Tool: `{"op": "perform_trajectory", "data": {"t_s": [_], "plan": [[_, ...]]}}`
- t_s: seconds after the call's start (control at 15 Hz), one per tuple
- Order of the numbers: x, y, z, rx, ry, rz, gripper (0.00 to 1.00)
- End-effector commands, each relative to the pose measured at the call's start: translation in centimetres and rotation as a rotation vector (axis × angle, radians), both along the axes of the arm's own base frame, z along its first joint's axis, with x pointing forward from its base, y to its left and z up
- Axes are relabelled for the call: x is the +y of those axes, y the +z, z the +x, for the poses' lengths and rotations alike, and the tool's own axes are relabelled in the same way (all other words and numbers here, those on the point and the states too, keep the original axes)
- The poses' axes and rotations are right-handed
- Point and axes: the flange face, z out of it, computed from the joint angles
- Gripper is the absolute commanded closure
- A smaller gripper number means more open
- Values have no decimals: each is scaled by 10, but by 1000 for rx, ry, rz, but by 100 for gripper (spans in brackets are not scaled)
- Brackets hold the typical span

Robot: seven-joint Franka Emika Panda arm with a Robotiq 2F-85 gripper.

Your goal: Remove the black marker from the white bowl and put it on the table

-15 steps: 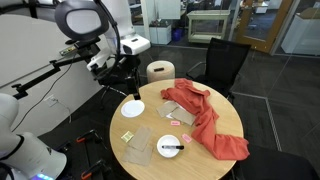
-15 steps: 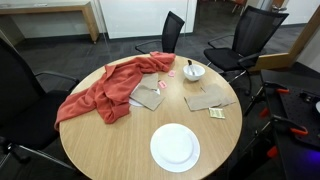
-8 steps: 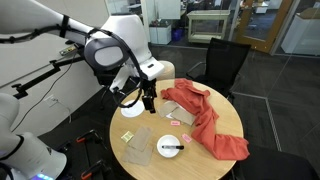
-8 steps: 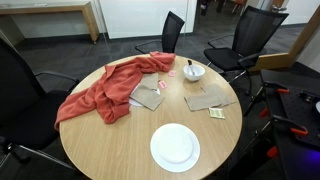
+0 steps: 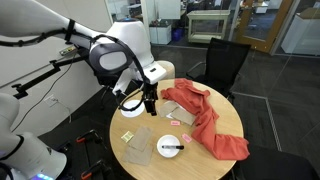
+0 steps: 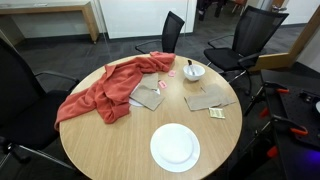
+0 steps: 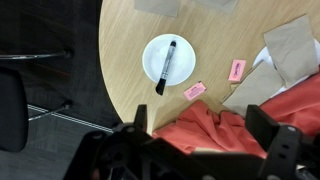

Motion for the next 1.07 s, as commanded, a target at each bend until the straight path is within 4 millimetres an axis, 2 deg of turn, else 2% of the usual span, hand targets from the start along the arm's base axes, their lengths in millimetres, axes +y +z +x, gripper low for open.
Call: {"op": "perform_trajectory", "data": {"t_s": [0.0,0.33,1.0], "plan": [[0,1,0,1,0,0,0],[1,-21,3,-23,-27,-13,0],[-7,-99,-2,-80,-135,4,0]]}}
